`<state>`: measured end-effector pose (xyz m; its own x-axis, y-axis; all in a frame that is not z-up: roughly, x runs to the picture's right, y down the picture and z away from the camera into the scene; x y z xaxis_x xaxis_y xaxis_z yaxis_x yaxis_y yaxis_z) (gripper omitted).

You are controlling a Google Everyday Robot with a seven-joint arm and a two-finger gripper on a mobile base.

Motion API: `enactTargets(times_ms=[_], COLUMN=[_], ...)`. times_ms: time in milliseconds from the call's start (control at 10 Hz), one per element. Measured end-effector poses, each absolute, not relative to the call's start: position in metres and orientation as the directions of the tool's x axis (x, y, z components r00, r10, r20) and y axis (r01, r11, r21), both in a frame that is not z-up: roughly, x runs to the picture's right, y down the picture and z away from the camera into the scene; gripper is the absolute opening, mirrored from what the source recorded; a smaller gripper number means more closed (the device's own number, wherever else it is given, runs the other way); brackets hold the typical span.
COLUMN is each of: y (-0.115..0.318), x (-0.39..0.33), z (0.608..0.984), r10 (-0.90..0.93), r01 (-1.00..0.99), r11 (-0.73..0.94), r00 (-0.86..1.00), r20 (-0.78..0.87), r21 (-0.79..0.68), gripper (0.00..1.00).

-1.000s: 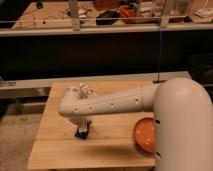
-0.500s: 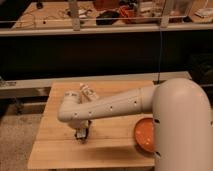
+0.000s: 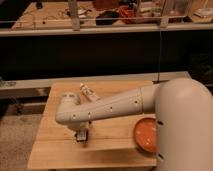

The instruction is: Place the eraser on the white sponge

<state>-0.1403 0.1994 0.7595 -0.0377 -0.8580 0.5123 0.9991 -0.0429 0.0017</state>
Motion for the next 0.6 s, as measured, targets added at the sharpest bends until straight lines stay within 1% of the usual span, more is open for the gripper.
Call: enactTargets(times_ms=[100, 200, 300, 600], y=[0.200, 0.201, 0.201, 0.199], x=[-0.140, -0.140, -0.136, -0.137], z=[0.760, 0.761, 0.764, 0.776], r10=[-0.856, -0.853, -0.850, -0.836], r01=[0.998, 0.997, 0.997, 0.996], r11=[-0.060, -0.065, -0.066, -0.085], r00=[-0.037, -0.037, -0.034, -0.048], r20=[0.516, 0.521, 0.525, 0.547], r21=[-0.027, -0.035, -0.041, -0.042], gripper=[0.68, 0.75, 0.80, 0.80])
